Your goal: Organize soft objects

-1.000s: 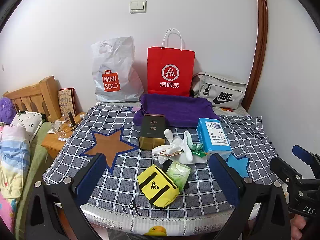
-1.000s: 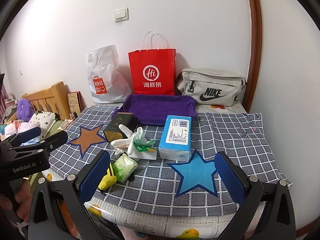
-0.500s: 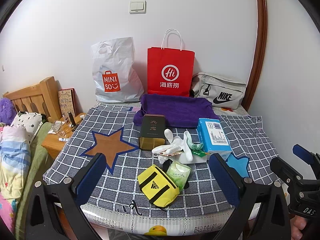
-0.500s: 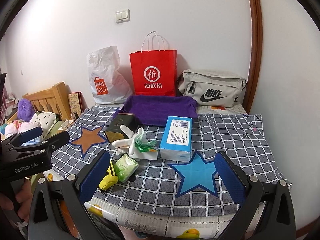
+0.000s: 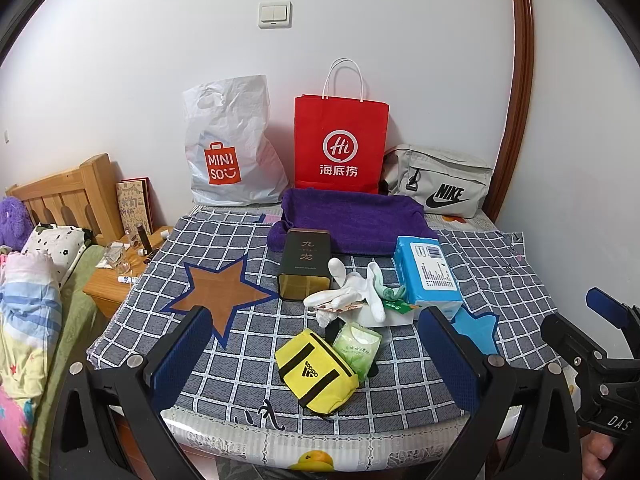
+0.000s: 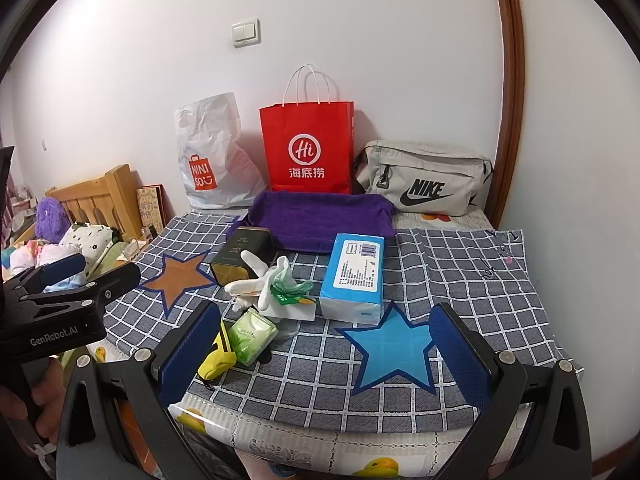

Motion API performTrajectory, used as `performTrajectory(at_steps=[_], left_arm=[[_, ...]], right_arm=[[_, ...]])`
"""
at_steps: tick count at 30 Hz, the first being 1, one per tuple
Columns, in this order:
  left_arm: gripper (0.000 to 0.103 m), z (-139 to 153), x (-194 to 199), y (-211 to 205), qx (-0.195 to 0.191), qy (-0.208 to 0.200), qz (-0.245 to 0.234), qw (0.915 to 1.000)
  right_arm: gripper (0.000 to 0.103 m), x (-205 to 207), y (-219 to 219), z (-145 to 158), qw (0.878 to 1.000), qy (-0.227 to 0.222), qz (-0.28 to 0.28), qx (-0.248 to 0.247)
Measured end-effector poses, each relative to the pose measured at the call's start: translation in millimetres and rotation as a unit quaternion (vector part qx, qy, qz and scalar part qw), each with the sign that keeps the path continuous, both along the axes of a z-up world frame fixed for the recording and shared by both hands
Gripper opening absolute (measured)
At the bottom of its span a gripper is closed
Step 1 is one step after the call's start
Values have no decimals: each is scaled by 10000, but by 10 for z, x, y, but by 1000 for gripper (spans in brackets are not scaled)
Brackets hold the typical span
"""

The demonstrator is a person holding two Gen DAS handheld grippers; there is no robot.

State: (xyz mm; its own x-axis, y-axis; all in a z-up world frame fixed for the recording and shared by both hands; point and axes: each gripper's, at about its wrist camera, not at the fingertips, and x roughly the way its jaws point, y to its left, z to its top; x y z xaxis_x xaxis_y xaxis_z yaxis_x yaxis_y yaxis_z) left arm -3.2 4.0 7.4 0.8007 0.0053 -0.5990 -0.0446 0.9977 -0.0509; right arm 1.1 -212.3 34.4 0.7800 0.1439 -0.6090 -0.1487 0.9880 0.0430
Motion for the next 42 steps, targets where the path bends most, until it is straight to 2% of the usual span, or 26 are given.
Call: performTrajectory(at_steps=[15, 24, 30, 34, 42], left_arm=[[103, -1, -6, -6, -1, -5, -9, 10000], [103, -110, 82, 74, -61, 116, -154, 9998], [103, -406, 266, 131, -23, 466, -123, 9988], [103, -645, 402, 200, -275, 831, -176, 9960], [101, -1173, 658, 192, -420, 1481, -206, 9879]], right_arm=[[103, -5, 21, 6, 10000, -18, 17, 15], [103, 88, -23, -127, 9999, 72, 65, 142], [103, 216, -22, -310, 9996, 242, 96, 108], [103, 317, -40, -451, 9991, 394, 90, 126], [103, 580, -107, -810, 9967, 796, 2, 156]])
